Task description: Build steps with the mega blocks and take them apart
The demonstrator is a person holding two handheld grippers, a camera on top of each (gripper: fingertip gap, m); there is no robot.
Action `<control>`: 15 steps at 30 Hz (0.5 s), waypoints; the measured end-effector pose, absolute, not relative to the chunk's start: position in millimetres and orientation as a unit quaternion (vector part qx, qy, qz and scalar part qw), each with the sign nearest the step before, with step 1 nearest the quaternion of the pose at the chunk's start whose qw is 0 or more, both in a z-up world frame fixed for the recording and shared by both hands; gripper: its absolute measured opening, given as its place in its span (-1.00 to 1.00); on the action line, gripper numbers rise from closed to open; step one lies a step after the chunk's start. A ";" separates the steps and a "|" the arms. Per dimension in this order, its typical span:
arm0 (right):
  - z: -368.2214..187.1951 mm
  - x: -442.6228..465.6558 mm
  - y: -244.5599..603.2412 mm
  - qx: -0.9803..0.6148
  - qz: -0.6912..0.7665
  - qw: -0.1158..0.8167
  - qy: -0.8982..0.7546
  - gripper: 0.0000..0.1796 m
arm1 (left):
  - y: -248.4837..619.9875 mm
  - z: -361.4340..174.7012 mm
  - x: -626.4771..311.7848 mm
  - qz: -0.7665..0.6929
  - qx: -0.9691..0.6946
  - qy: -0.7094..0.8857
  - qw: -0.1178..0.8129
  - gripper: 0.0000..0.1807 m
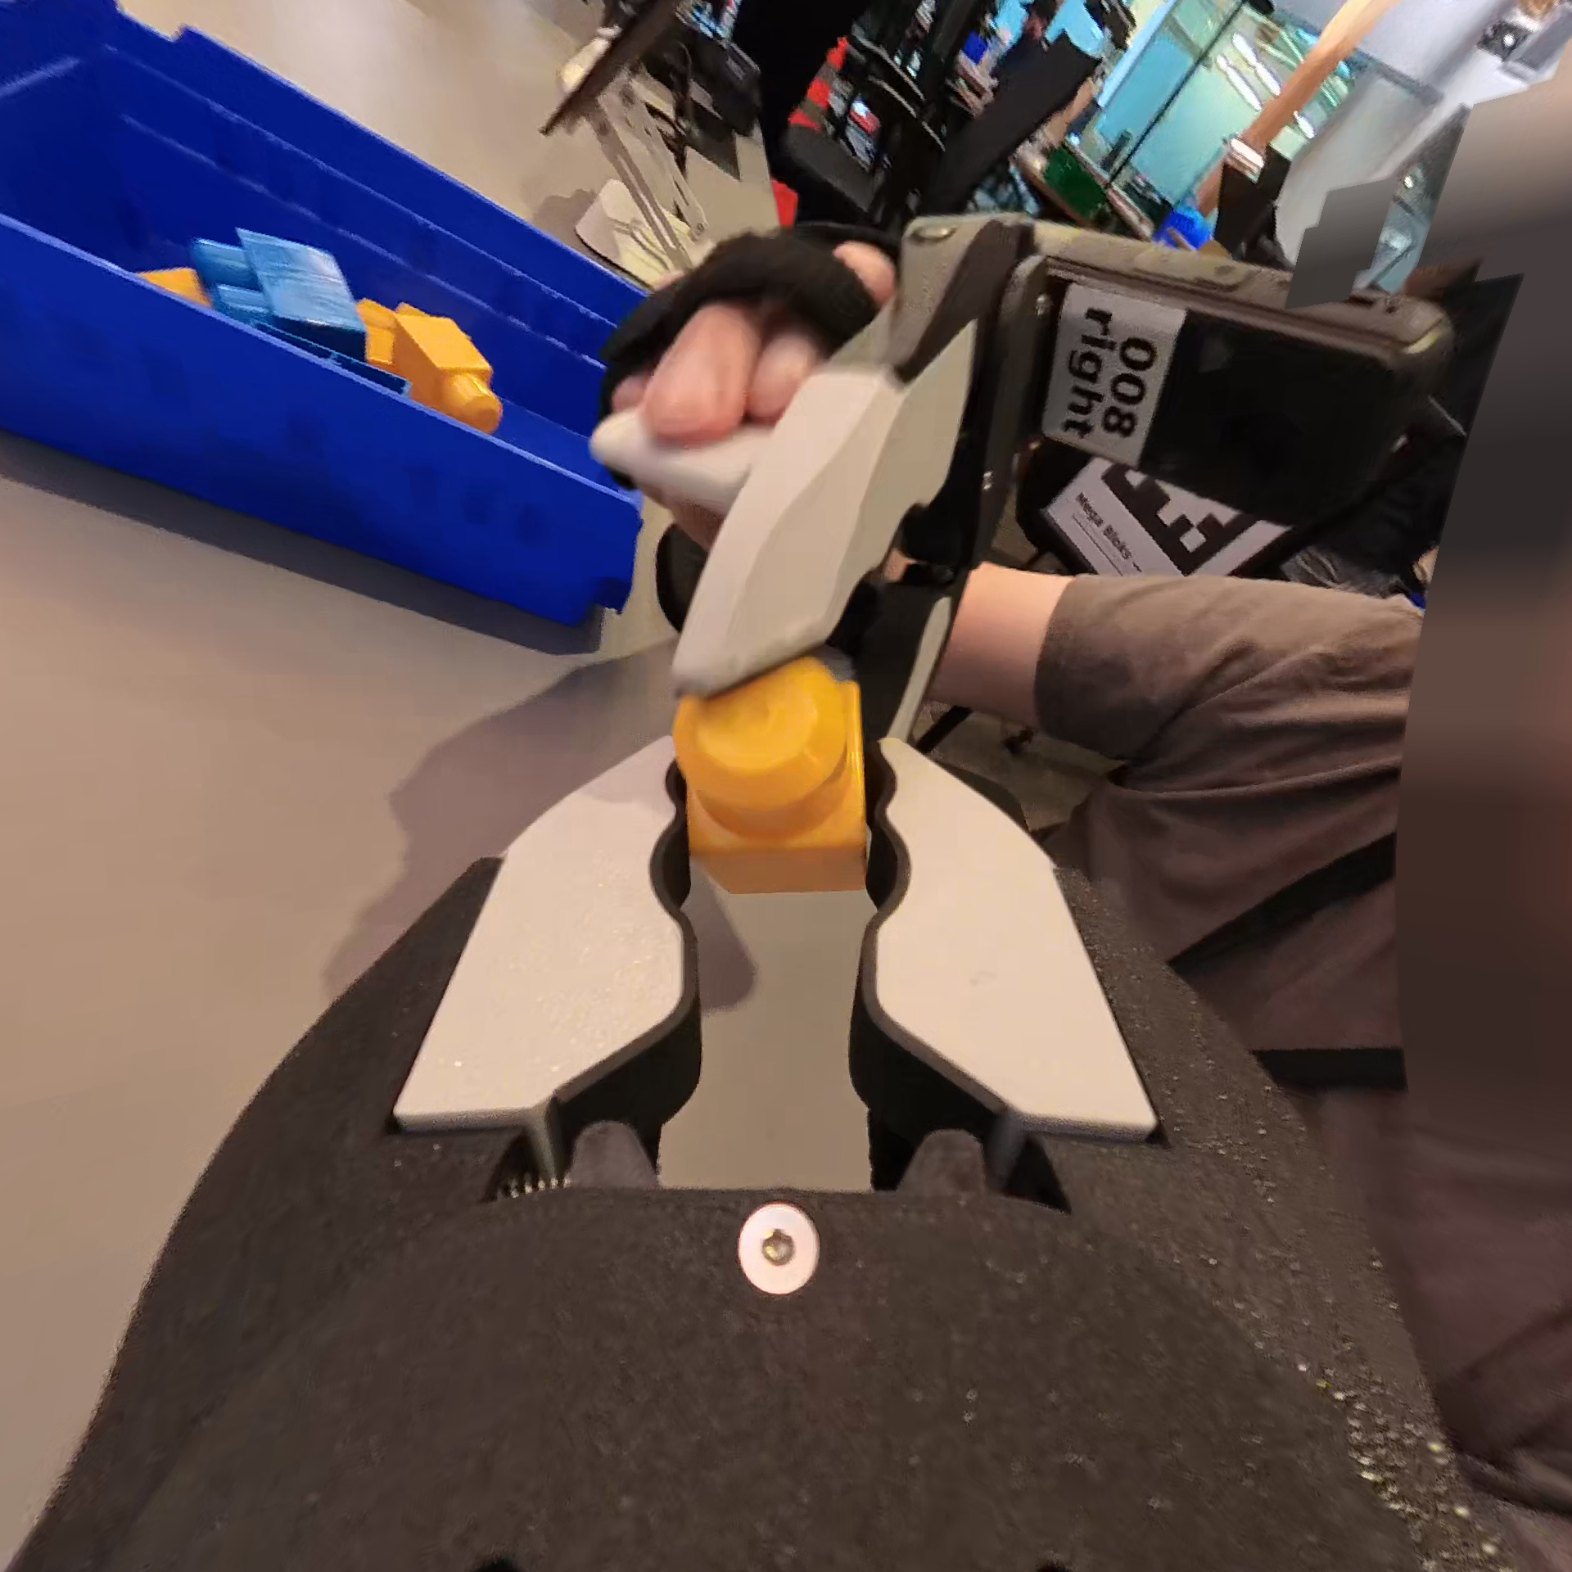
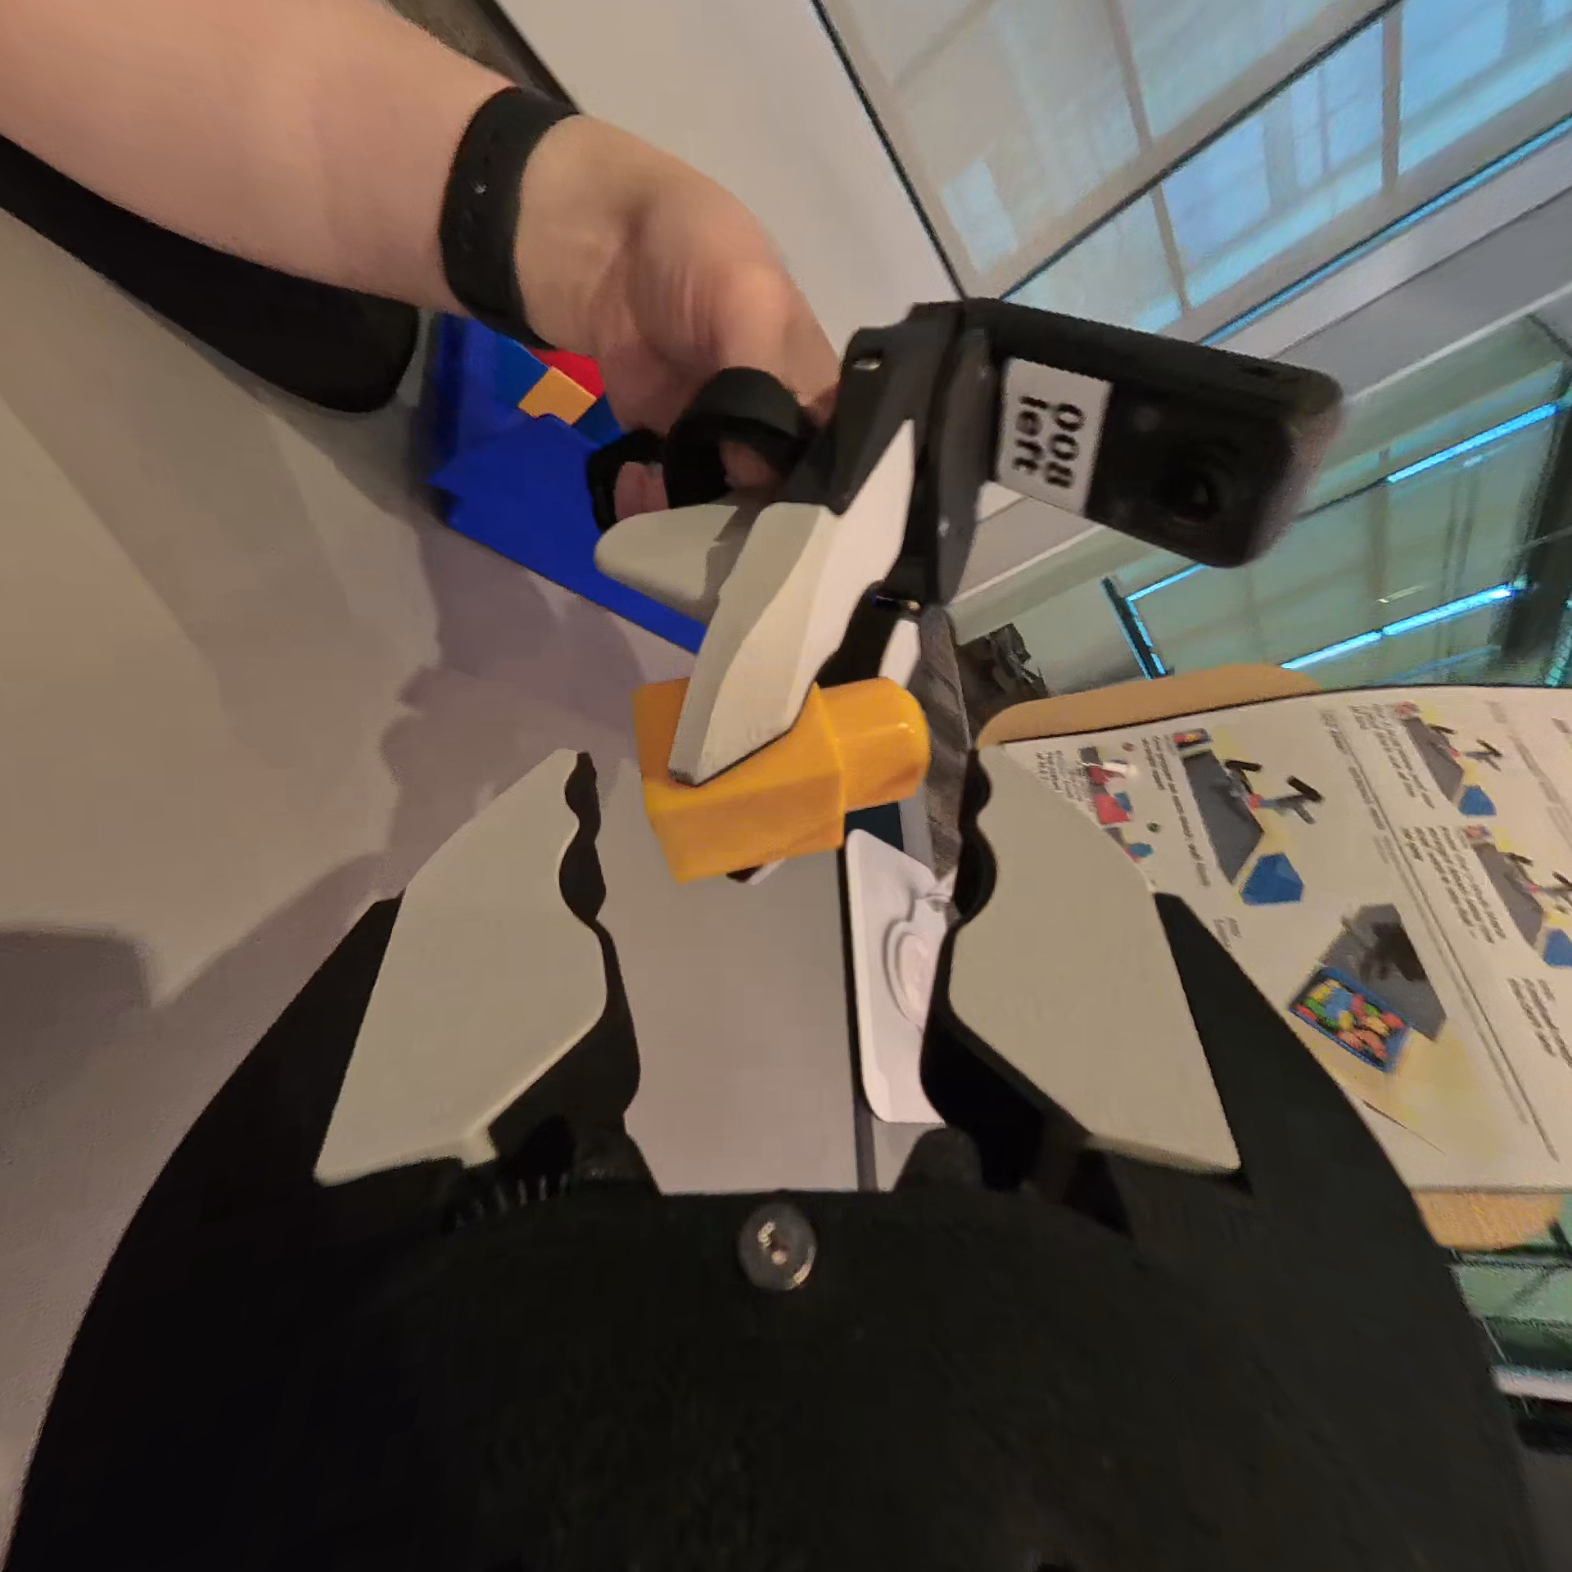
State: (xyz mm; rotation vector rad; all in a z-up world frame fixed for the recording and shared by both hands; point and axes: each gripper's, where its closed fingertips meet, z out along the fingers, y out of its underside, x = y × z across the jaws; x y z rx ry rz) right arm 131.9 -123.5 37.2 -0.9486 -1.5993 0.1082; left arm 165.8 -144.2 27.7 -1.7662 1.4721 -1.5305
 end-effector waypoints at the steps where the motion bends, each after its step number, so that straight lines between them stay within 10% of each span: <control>1: 31.4 132.1 -123.8 -0.405 0.038 0.586 -0.701 -0.18 | -145.8 24.9 167.1 -0.536 -0.630 0.530 0.189 -0.56; 5: 40.8 170.4 -103.2 -0.438 -0.035 0.568 -0.696 -0.31 | -127.4 41.2 165.0 -0.508 -0.624 0.527 0.273 -0.18; 15: -17.1 464.0 -2.3 -0.812 -0.135 0.402 -0.401 -0.30 | -34.1 101.7 -7.9 -0.195 -0.708 0.421 0.532 -0.19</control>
